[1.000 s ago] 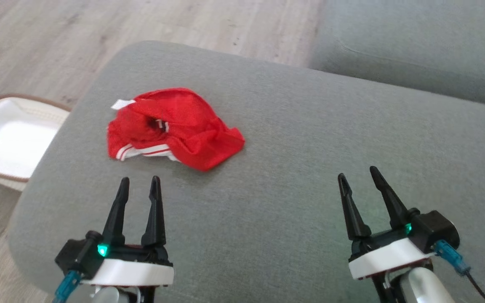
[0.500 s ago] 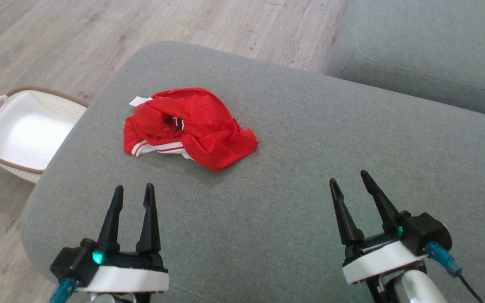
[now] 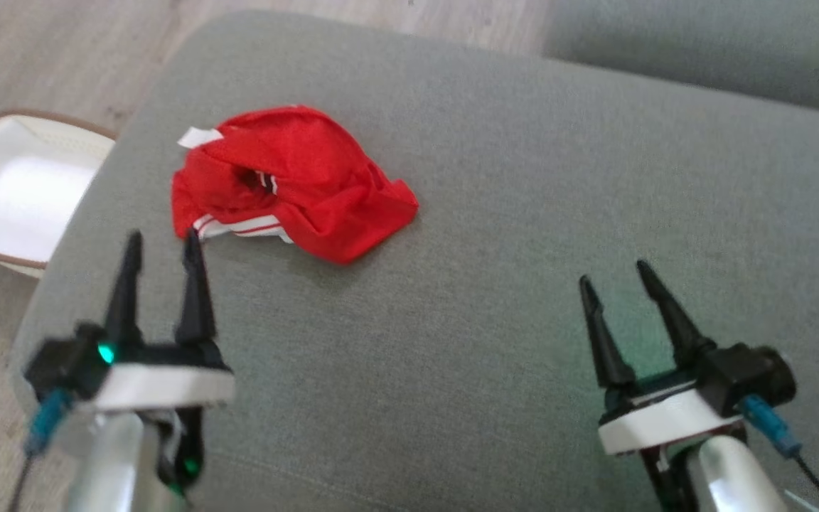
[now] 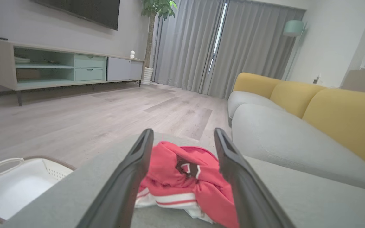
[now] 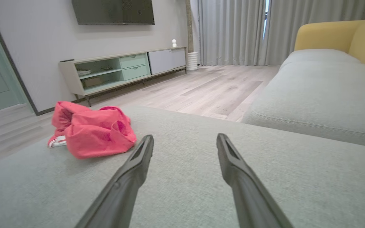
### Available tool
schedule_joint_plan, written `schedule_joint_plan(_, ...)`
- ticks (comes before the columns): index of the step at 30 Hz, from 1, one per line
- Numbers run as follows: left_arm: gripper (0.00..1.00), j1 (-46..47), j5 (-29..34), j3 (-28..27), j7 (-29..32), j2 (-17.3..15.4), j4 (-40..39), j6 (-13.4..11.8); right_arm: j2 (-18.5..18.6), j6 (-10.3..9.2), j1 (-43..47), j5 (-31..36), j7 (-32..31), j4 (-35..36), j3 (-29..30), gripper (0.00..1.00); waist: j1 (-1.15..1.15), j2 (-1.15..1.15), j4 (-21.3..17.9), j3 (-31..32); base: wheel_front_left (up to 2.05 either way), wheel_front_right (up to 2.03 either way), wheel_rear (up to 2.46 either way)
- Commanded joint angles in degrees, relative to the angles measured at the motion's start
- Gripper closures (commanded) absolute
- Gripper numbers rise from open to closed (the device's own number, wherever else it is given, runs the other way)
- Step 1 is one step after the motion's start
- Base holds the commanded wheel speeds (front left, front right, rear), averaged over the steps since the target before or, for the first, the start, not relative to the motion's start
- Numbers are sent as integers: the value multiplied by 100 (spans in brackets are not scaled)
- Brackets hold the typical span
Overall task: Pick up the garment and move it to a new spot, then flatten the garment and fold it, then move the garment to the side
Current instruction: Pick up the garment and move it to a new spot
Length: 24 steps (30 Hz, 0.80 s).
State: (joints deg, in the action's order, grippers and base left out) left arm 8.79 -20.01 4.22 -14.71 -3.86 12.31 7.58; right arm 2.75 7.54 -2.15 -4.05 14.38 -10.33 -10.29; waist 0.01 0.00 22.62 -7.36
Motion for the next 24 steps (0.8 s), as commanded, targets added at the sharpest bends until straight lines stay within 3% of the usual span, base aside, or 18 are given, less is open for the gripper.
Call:
schedule_joint_plan(1,0,580,85,-244,-29,-325,74,-9,13,-5,-326,120,62,296,3,0,-1,0,-166,-373,0,0,0)
schedule_joint_plan(6,0,1722,9,145,146,-983,1162,-9,13,-5,-481,377,62,543,275,0,-1,0,-296,-825,0,0,0)
schedule_joint_plan(13,0,3124,-561,880,1289,-1647,2762,-9,33,-5,-720,593,32,775,331,0,-1,0,-515,-1359,0,0,0)
schedule_joint_plan(19,0,3716,-1154,1527,2150,-1994,3699,-9,58,-5,-883,654,-20,943,284,0,-1,0,-735,-1702,0,0,0)
schedule_joint_plan(24,0,3930,-1471,1787,2530,-2101,4264,-9,59,-5,-916,680,-19,1010,307,0,-1,0,-895,-1818,0,0,0)
